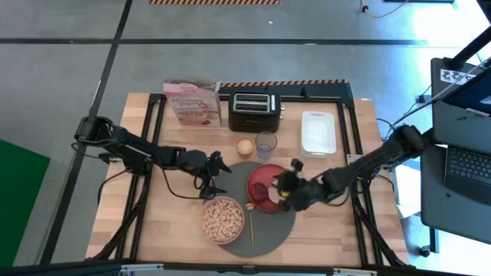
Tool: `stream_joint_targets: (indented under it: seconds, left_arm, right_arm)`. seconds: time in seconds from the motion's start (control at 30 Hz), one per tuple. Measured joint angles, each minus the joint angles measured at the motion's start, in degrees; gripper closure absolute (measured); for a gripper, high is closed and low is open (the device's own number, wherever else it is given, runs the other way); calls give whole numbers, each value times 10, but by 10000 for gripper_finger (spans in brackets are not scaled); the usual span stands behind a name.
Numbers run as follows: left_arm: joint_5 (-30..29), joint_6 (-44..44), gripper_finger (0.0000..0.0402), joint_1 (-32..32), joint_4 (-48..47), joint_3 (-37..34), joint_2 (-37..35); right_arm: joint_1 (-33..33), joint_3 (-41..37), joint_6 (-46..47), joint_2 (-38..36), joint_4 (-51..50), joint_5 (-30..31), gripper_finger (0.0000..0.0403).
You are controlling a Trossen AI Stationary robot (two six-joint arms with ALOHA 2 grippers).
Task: Arrange a breakfast setting
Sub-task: Adjust the red apple
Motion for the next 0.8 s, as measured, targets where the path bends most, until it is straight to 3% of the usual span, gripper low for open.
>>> stream_joint_targets:
  seconds: [0.1,0.23,0.53,0.67,0.8]
  left_arm:
    - [-33,-3,5,-12,4,0,0]
    - [-34,-33,5,-16,4,0,0]
    - [-13,-75,5,-25,33,1,-43]
    - [-77,-73,5,-34,43,1,-91]
    - [-133,-72,5,-35,42,1,-113]
  right_arm:
    - [0,36,-51,56,-1,-17,280]
    - [1,79,-129,106,0,-43,267]
    - [31,103,-239,133,-1,-37,147]
    - [45,100,-245,156,-6,-16,114]
    - [46,100,-246,188,-12,-26,119]
